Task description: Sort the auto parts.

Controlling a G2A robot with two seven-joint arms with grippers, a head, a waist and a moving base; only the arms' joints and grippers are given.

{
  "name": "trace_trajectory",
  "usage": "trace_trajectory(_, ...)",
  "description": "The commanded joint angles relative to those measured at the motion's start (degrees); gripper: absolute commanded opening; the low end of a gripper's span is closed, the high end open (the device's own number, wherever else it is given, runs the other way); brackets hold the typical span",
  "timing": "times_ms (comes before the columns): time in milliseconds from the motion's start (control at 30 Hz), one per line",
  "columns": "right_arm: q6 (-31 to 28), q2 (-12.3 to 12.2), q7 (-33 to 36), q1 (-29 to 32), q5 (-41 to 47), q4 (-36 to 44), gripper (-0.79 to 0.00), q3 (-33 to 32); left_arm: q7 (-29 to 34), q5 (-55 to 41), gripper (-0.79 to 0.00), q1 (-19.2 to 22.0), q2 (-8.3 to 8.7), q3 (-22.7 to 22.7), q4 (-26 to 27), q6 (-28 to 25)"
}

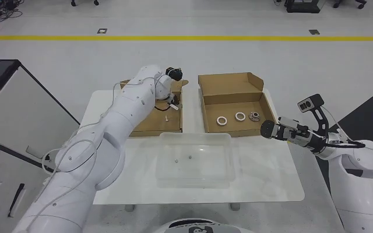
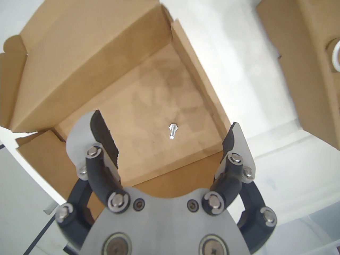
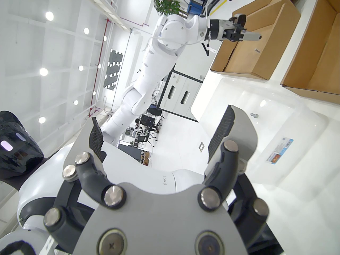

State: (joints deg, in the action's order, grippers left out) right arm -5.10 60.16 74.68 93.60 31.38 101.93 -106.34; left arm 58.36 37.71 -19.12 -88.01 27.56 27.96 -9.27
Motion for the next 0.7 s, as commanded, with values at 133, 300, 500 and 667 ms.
trace_trajectory(133,0.0,0.0,0.0,0.0,0.0,0.0,0.0,0.0,2.13,0.03,0.0,-1.14,3.55,3.91,8.99,-3.14)
trace_trajectory(300,0.0,0.0,0.0,0.0,0.0,0.0,0.0,0.0,7.21,1.92,0.0,-6.17,8.12,8.84,24.05,-3.39)
trace_trajectory(500,0.0,0.0,0.0,0.0,0.0,0.0,0.0,0.0,17.26,6.21,0.0,-18.35,14.46,18.1,50.28,-1.44)
trace_trajectory(667,0.0,0.0,0.0,0.0,0.0,0.0,0.0,0.0,24.29,7.23,0.0,-28.38,17.82,24.56,66.66,-2.02)
